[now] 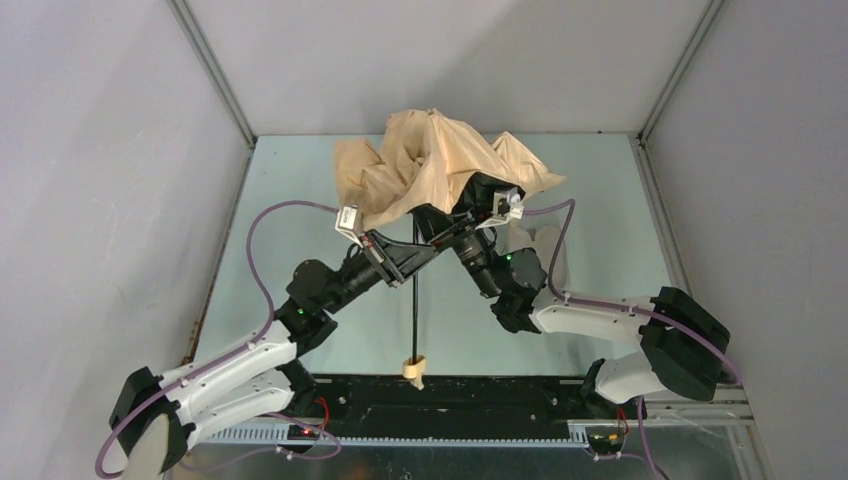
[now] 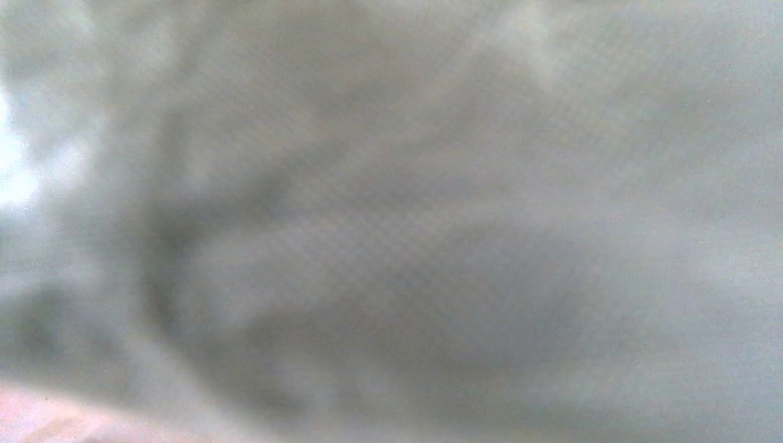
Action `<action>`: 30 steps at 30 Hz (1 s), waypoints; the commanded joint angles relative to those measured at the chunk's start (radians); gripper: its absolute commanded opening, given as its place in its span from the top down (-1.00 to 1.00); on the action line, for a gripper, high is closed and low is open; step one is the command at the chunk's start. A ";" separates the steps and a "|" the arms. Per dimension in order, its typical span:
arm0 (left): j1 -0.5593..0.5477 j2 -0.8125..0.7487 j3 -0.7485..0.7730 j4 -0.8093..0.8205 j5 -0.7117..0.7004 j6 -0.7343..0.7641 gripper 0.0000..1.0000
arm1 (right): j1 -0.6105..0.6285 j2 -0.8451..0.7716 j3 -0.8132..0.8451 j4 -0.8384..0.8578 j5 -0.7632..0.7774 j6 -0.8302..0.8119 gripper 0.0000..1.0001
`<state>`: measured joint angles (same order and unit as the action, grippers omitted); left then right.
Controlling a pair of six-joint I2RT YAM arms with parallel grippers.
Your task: Open the umbrella
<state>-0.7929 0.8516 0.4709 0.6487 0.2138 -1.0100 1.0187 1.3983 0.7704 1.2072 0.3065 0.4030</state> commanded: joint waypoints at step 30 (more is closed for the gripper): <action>-0.234 0.075 -0.110 0.158 -0.157 0.160 1.00 | -0.182 0.092 0.390 0.202 0.343 -0.448 1.00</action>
<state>-0.9081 0.9165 0.4168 0.8692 -0.1661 -0.9035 1.0183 1.5108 0.9585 1.1664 0.3573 0.1028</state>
